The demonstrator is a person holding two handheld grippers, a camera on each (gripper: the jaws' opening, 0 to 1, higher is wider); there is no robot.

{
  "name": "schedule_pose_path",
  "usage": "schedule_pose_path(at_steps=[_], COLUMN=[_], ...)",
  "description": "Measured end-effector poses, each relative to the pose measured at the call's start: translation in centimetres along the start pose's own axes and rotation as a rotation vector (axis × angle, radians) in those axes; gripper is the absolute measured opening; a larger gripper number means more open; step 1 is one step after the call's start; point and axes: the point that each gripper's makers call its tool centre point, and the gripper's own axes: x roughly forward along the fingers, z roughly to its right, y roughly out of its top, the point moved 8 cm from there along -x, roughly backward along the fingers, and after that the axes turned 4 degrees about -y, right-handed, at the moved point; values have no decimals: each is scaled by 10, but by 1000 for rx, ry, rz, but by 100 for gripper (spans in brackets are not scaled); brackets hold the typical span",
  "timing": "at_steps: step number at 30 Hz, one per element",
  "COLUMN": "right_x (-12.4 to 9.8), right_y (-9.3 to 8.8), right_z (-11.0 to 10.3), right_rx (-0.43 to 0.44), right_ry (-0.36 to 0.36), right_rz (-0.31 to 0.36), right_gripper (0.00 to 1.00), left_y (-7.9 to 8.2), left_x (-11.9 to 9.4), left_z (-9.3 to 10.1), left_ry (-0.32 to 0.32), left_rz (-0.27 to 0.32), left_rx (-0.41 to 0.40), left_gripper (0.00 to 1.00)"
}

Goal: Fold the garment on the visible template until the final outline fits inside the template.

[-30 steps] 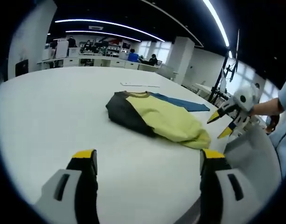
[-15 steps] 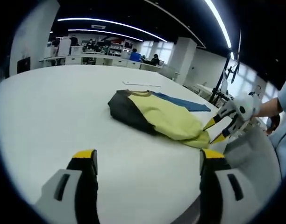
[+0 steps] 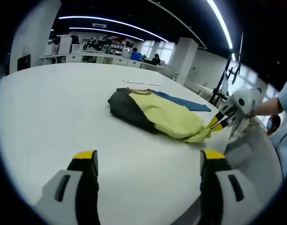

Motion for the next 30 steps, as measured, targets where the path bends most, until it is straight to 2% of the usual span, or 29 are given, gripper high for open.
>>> schedule_pose_path(at_steps=[2, 8, 15, 20, 24, 26, 30], right_x=[-8, -27, -35, -36, -35, -33, -27], right_y=[10, 36, 47, 42, 33, 26, 7], right_z=[15, 68, 119, 159, 187, 200, 221], right_rx=[49, 120, 200, 287, 416, 425, 512], right_ry=[-29, -114, -214, -308, -372, -400, -437], right_rz=[30, 116, 182, 205, 222, 213, 191], right_gripper=[0, 0, 0, 0, 0, 0, 0], left_y=[0, 1, 0, 1, 1, 1, 1], left_x=[0, 3, 6, 7, 8, 9, 12], left_z=[0, 1, 1, 0, -1, -2, -3], left_ry=[0, -4, -6, -7, -4, -3, -3], left_rz=[0, -1, -7, -13, -17, -22, -26], left_rx=[-1, 0, -5, -10, -15, -17, -21], left_gripper=[87, 87, 87, 86, 86, 86, 86])
